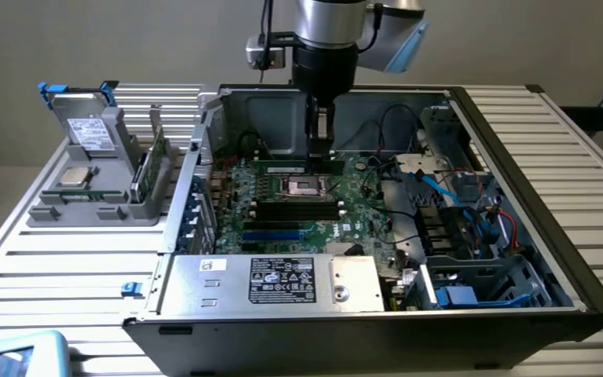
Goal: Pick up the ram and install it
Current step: 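Insert the ram into the slot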
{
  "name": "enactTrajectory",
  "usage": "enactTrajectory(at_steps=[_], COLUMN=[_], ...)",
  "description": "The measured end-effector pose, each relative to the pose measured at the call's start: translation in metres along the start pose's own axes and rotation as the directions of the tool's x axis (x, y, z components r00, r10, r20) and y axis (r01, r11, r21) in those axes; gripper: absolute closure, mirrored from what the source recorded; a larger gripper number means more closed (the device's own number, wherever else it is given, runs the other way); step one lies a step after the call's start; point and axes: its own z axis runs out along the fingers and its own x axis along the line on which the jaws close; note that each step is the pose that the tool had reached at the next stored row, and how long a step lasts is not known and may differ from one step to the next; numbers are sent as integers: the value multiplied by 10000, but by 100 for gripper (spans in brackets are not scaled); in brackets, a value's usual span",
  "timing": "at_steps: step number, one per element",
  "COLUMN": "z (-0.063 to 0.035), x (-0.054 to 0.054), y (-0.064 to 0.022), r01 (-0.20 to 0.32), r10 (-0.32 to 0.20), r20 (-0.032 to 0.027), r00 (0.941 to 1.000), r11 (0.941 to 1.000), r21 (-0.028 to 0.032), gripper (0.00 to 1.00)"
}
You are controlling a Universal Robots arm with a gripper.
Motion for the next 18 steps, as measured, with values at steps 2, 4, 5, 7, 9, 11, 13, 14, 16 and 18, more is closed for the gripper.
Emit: enactTrajectory(at_steps=[2,4,5,7,9,11,13,14,16,18], z=[36,72,92,127,163,201,237,254,290,327], x=[-2,-4,-5,-6,-9,-11,-13,-14,-17,-19], y=[-3,-4,-5,-7,-8,-10,-12,-13,-15,-17], r01=[0,0,0,1,0,1,1,1,2,2], r10=[0,0,0,-1,0,-1,-1,-1,-2,-2], r20=[2,1,1,2,2,1,2,1,1,2], r00=[10000,10000,10000,10000,10000,10000,10000,10000,10000,10000], r11=[10000,10000,10000,10000,10000,10000,10000,10000,10000,10000], r21=[1,0,1,1,1,1,1,0,1,1], gripper=[87,87,87,87,87,87,87,87,87,87])
